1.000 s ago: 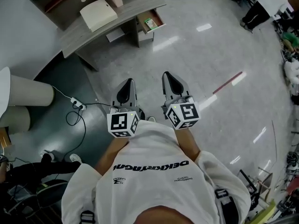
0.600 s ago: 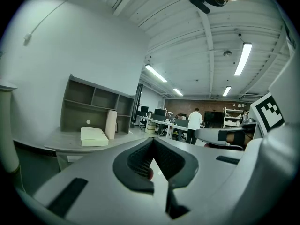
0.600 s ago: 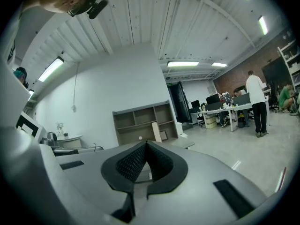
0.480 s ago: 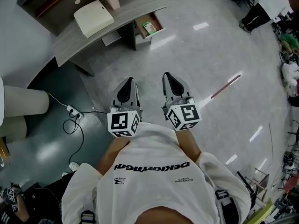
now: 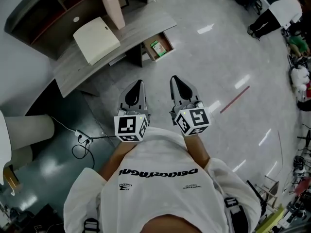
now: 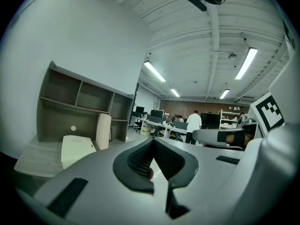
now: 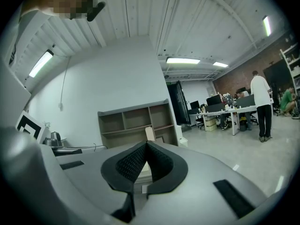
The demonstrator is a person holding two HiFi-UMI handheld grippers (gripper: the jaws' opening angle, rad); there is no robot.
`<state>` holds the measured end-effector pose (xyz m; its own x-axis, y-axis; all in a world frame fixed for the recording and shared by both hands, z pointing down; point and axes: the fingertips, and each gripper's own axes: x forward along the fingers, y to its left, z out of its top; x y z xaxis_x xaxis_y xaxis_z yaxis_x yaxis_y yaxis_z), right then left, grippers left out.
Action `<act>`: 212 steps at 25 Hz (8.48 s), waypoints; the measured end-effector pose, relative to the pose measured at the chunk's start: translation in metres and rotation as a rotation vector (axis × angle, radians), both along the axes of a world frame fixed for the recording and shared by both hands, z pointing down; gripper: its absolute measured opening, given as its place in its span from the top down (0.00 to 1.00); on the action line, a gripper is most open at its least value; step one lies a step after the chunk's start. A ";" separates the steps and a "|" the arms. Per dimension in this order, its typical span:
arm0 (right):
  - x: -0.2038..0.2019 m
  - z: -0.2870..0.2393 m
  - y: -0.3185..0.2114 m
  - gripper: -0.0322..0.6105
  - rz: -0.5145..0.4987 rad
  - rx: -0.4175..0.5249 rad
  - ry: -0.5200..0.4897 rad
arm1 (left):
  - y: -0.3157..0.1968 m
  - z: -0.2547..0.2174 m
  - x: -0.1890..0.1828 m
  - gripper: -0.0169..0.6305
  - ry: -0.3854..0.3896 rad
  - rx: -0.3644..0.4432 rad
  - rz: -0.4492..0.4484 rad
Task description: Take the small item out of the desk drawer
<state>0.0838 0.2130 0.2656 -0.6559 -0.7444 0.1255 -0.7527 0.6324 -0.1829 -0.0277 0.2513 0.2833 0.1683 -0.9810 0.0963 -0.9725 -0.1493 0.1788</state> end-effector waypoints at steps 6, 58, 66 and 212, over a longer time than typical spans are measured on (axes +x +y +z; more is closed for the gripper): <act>-0.044 -0.004 -0.067 0.90 0.028 -0.014 0.031 | -0.074 -0.002 -0.040 0.95 0.018 -0.021 0.049; -0.056 0.291 -0.317 0.87 -0.086 -0.340 0.265 | -0.303 0.234 -0.018 0.95 0.064 -0.327 0.011; -0.059 0.344 -0.345 0.76 -0.104 -0.366 0.343 | -0.321 0.266 -0.021 0.95 0.095 -0.343 -0.008; -0.044 0.118 -0.280 0.44 0.020 -0.150 0.262 | -0.261 0.070 -0.032 0.95 -0.064 -0.143 0.066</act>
<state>0.0394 -0.0669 0.3840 -0.5718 -0.7174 0.3978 -0.7988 0.5974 -0.0708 -0.0597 -0.0093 0.3530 0.2213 -0.9436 0.2463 -0.9714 -0.1910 0.1413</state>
